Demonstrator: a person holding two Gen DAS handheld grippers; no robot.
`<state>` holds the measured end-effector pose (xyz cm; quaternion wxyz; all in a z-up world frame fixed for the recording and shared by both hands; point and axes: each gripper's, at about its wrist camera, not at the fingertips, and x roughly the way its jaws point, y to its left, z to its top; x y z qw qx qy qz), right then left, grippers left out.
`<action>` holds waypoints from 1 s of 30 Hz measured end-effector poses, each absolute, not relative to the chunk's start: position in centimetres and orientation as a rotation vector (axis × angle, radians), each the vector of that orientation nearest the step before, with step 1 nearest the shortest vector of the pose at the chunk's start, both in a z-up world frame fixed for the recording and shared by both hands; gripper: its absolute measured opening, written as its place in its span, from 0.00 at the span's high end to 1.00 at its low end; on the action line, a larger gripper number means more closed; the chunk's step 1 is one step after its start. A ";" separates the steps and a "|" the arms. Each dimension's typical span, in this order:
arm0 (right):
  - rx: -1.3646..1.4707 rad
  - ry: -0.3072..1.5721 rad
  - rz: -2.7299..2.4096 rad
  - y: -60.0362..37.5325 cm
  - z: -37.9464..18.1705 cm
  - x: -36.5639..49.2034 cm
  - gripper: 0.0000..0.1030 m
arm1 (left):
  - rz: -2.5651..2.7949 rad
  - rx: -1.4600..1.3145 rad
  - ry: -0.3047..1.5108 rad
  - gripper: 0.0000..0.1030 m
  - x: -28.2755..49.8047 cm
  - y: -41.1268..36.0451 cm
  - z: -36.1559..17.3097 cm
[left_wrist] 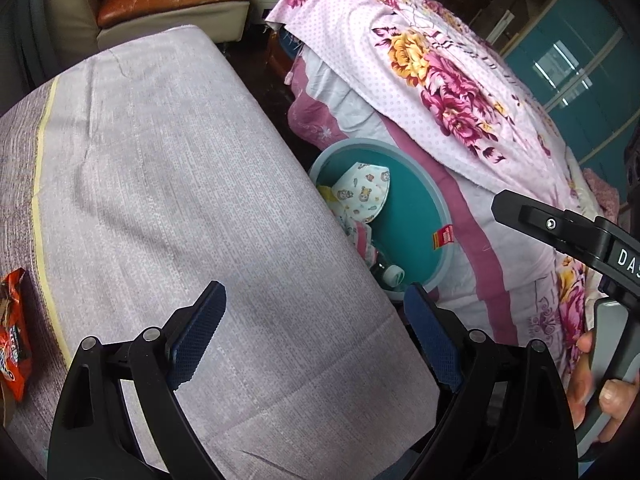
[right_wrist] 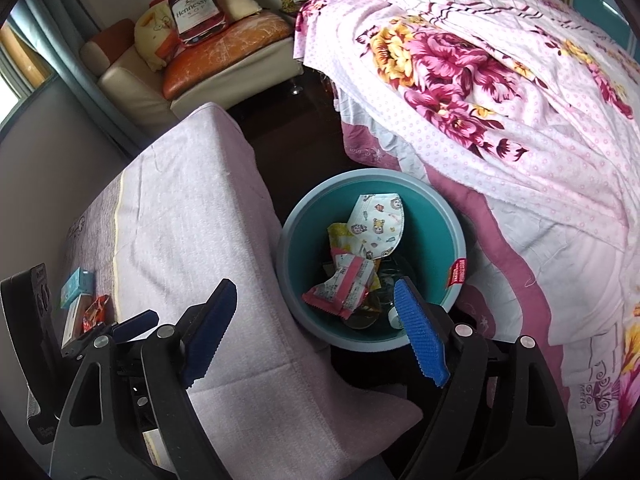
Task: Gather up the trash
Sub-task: 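Move both tools back over the remaining items on the table, then grasp the blue snack-bar wrapper with the right gripper while the left grasps the white medicine box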
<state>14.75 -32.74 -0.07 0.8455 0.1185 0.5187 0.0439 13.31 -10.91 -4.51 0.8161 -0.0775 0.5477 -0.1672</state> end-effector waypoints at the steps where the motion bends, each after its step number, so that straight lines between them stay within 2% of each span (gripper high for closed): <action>1: 0.243 1.095 0.098 -32.2 0.1 14.6 0.25 | -0.355 -0.170 1.165 0.12 13.1 -10.5 -4.4; 12: 0.172 1.123 0.205 -25.6 0.6 13.2 0.25 | -0.276 -0.210 1.122 0.12 9.6 -3.9 -3.2; 30: -0.132 1.254 0.555 -8.9 -1.0 9.1 0.25 | -0.040 -0.287 1.043 0.12 1.9 13.4 -1.4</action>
